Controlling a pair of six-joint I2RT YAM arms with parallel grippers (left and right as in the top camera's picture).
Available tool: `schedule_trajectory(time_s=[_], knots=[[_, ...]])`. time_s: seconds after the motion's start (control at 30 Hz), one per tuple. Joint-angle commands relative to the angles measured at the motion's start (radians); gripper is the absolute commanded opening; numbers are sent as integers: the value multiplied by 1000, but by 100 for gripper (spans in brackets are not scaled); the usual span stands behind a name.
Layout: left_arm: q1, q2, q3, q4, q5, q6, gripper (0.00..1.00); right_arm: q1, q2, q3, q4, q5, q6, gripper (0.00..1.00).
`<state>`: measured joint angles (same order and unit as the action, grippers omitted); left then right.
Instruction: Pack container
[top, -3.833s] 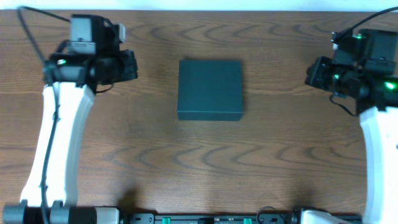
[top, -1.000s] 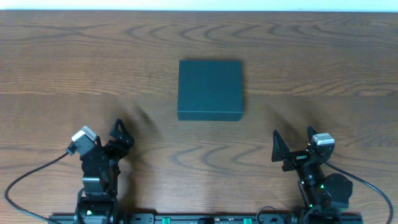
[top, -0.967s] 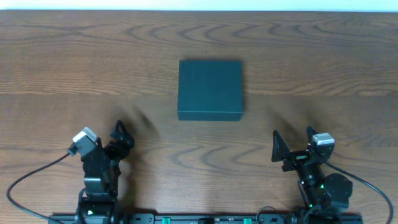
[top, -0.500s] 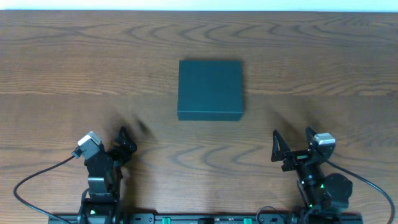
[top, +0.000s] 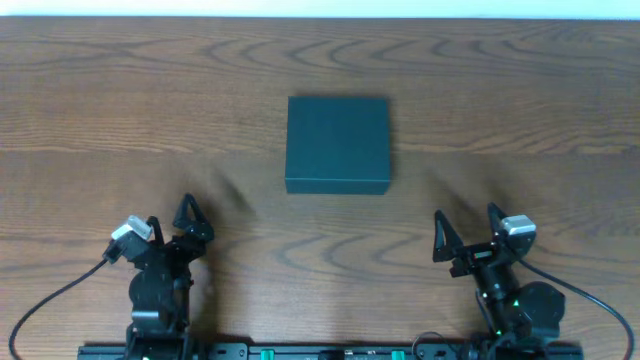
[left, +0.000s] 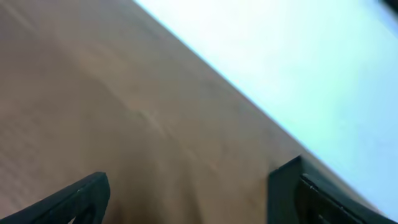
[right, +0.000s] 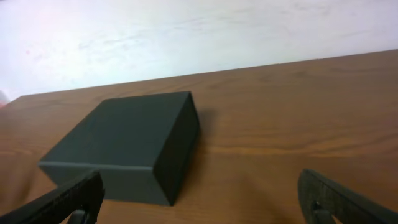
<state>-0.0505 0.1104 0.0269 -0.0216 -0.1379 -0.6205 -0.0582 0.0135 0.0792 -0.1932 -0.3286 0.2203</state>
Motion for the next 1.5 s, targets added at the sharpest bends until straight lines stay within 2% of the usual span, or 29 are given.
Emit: schedule_trajectory(time_s=[0.0,0.1,1.03,1.27,1.33,1.4,1.47], knots=[[-2,-56,-22,-40,-14,23,96,26,-9,-15,-5,-12,11,99],[-2,-109,-22,-38,-15,22,95,13,-9,-15,-4,-12,11,99],[-2,-107,-22,-38,-13,23,95,0,-8,-15,-5,2,10,99],[-2,-106,-22,-42,0,23,95,0,-8,-15,-5,13,-61,99],[-2,-105,-22,-41,-2,66,96,0,-8,-15,-5,10,-60,99],[-2,-105,-22,-41,-9,217,96,0,-8,-15,-5,10,-60,99],[-2,-105,-22,-40,-11,294,95,0,-7,-15,-5,25,-60,99]])
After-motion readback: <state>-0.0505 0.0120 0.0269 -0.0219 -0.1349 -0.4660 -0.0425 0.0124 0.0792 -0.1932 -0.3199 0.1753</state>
